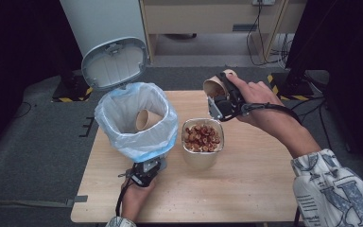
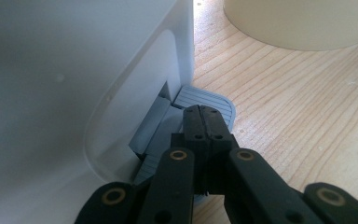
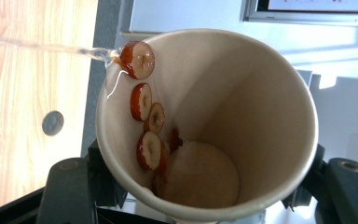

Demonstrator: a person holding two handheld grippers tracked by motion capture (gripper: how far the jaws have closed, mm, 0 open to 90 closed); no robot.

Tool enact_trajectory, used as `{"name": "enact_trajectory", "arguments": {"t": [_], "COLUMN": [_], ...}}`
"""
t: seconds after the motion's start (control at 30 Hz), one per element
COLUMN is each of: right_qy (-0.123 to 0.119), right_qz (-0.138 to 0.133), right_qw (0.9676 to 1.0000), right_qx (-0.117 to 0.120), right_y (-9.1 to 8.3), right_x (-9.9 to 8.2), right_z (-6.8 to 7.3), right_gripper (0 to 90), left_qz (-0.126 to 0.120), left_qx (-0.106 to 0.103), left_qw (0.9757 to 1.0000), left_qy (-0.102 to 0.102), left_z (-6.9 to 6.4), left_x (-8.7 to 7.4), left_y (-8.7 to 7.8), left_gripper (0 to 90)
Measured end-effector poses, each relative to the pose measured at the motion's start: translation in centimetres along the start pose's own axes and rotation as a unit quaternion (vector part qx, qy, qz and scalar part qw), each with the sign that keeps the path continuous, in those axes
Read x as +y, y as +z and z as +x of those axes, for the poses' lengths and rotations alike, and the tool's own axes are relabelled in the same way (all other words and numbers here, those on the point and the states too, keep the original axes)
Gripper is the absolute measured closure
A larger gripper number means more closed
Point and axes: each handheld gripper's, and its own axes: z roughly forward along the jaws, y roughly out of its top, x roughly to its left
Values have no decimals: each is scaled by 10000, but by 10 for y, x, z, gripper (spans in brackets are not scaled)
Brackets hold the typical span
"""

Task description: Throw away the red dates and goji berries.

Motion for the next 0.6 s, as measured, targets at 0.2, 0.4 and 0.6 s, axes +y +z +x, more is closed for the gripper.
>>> {"name": "enact_trajectory", "arguments": {"t": [0.2, 0.4, 0.6], "right_qy": [-447, -450, -523], "right_qz": [113, 252, 206], "right_qw": [9989, 9986, 9983], "right_qx": [-80, -116, -135], "right_y": [1, 1, -1], "right_x": [4, -3, 2], "right_z": [5, 2, 3], "right_gripper": [328, 327, 326], "left_qz": [1, -1, 0], "left_qx": [0, -6, 0], "left_qw": [10000, 10000, 10000], "left_qy": [5, 36, 32], "left_z": [0, 1, 0], "left_x": [0, 0, 0], "left_y": [0, 0, 0], "left_gripper": [897, 896, 897]}}
